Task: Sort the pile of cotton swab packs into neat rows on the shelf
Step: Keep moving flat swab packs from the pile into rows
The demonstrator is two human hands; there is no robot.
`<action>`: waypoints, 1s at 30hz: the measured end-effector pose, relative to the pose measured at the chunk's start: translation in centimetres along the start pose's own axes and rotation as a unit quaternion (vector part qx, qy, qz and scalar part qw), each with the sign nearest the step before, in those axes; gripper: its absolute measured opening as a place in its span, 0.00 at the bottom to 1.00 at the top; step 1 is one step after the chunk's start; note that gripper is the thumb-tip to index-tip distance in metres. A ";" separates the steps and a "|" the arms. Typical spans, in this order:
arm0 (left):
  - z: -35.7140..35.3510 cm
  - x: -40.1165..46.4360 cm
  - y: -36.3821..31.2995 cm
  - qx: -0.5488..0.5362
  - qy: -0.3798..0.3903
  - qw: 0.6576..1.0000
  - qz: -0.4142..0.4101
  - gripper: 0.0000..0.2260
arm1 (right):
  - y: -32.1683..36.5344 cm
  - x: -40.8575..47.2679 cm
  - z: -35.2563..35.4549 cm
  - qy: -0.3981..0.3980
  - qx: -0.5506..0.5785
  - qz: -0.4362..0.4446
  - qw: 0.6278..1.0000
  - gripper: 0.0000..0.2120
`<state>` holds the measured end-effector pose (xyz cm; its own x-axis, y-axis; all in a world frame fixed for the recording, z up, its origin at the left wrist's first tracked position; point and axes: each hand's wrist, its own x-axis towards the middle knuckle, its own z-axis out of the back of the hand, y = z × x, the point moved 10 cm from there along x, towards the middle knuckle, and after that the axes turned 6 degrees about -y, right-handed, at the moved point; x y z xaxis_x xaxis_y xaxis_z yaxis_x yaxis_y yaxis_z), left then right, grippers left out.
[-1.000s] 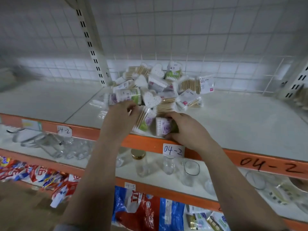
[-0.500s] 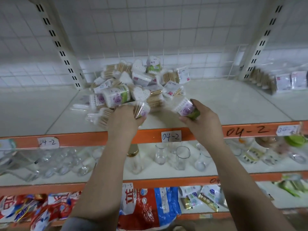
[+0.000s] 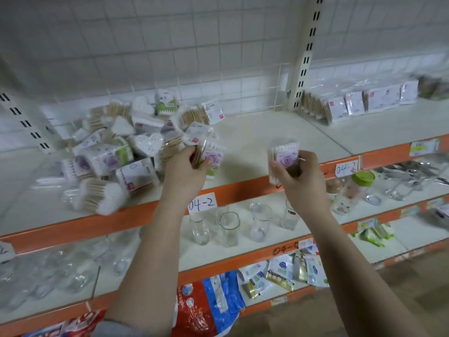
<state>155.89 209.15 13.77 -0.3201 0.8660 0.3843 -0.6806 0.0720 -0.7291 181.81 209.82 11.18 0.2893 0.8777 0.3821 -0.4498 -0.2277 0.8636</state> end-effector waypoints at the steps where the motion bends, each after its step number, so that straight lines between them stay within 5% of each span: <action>1: -1.1 -0.1 -0.4 -0.007 0.006 1.000 0.005 0.10 | -0.7 0.3 0.9 -0.005 0.000 -0.006 1.000 0.16; 6: -6.2 -0.6 -3.9 -0.064 0.010 0.998 0.026 0.11 | -3.9 2.9 6.0 -0.023 -0.011 -0.001 1.000 0.16; 9: -9.5 -1.2 -7.0 -0.103 -0.006 0.994 0.035 0.01 | -6.7 4.8 9.7 -0.026 0.016 -0.012 0.999 0.19; 18: -20.8 -3.4 -16.2 -0.133 -0.034 0.988 0.073 0.08 | -14.0 10.9 22.5 -0.027 0.039 -0.029 0.998 0.20; 30: -36.1 -1.7 -27.2 -0.144 0.029 0.987 0.061 0.07 | -23.0 18.8 35.1 -0.113 0.014 -0.071 0.991 0.13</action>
<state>198.79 223.59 12.49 -0.3435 0.9032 0.2573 -0.4212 0.0967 -0.9018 227.19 216.76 10.06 0.5312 0.7855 0.3175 -0.3685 -0.1232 0.9214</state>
